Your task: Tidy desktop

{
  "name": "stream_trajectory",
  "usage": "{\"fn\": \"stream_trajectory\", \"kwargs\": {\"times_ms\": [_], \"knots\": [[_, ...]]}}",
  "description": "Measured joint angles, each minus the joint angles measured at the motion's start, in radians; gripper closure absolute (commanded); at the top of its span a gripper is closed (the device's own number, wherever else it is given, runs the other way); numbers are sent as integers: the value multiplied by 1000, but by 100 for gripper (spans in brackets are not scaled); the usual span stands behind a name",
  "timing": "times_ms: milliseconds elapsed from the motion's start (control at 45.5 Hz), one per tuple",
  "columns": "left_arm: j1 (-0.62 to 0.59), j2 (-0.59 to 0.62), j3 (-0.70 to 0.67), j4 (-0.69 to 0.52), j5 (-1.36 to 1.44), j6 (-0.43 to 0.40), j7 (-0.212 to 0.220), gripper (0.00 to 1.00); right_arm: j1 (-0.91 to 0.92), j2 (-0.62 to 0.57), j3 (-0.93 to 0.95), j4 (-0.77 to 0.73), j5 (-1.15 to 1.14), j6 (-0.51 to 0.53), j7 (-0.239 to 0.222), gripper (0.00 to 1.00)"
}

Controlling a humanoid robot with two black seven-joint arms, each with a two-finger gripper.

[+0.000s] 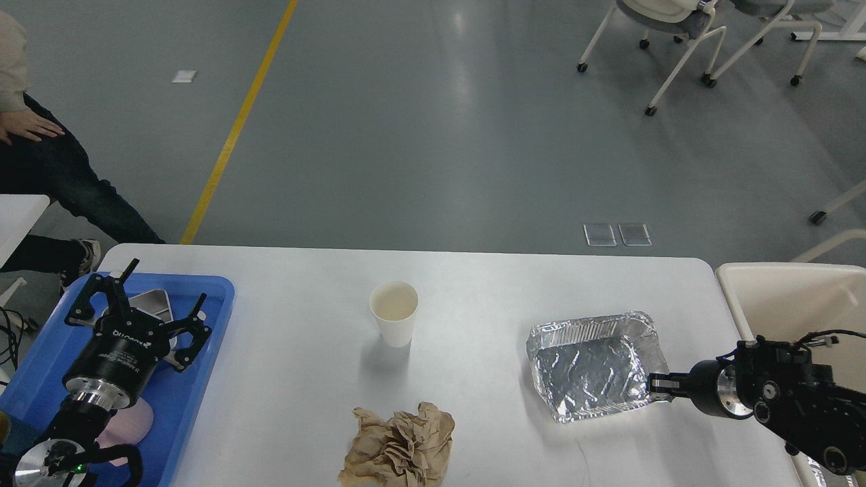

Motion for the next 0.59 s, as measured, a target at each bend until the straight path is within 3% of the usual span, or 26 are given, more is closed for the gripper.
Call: {"fn": "stream_trajectory", "kwargs": {"times_ms": [220,594], "knots": [[-2,2,-1,0,0,0,2,3,31,-68,0,71,80,56,4,100],[-6,6,3,0,0,9,6,3,195,-406,3,215,342,223,6,100]]}}
